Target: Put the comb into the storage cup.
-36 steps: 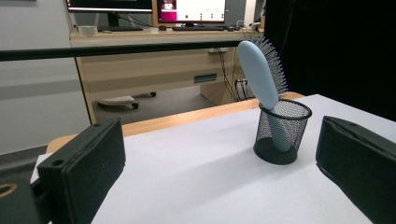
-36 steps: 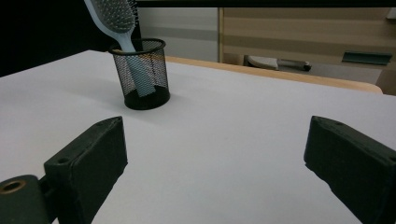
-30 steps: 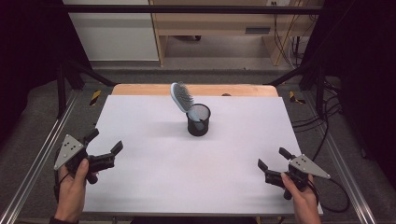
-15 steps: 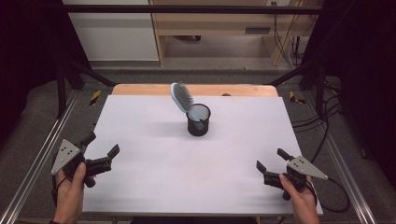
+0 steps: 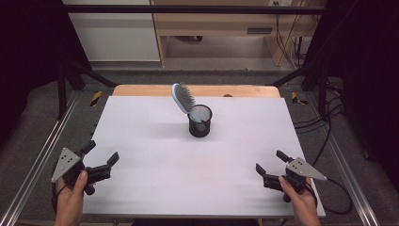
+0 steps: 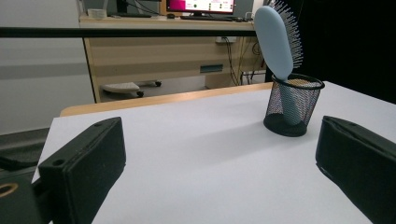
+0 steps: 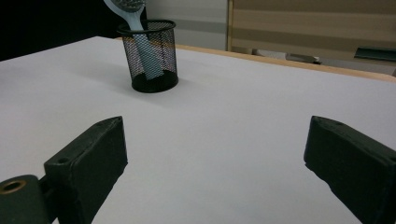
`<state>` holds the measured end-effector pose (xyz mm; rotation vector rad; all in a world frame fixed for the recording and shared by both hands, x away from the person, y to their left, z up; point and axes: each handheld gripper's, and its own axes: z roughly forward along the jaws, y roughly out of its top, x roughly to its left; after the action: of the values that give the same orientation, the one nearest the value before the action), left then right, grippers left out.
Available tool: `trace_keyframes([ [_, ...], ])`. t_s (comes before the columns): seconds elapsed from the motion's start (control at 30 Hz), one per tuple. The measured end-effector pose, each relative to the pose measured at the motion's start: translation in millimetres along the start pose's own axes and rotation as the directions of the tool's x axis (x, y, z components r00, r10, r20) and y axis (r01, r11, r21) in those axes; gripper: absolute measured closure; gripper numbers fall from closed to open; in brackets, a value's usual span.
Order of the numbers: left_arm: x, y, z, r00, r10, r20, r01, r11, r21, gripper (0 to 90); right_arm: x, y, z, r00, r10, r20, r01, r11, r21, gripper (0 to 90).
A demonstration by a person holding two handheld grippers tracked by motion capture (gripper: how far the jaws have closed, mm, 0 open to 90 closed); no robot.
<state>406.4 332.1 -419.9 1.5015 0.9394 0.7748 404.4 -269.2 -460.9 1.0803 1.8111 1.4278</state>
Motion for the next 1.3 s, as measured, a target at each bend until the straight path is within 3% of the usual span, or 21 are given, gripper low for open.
trace_keyframes([
  [0.6, -9.6, -17.8, 3.3, 0.9988, 0.027, 0.042, -0.028, 0.9993, 0.024, 2.0, 1.2, -1.2, 1.7, 0.9998, -0.011, -0.018, 0.011, 1.000, 0.011, 6.0],
  [1.3, -25.6, -22.7, 2.3, 0.9950, 0.058, 0.082, -0.058, 0.9983, -0.003, 2.2, 2.7, -2.8, 3.6, 0.9985, -0.028, -0.048, 0.029, 1.000, 0.012, 5.5],
])
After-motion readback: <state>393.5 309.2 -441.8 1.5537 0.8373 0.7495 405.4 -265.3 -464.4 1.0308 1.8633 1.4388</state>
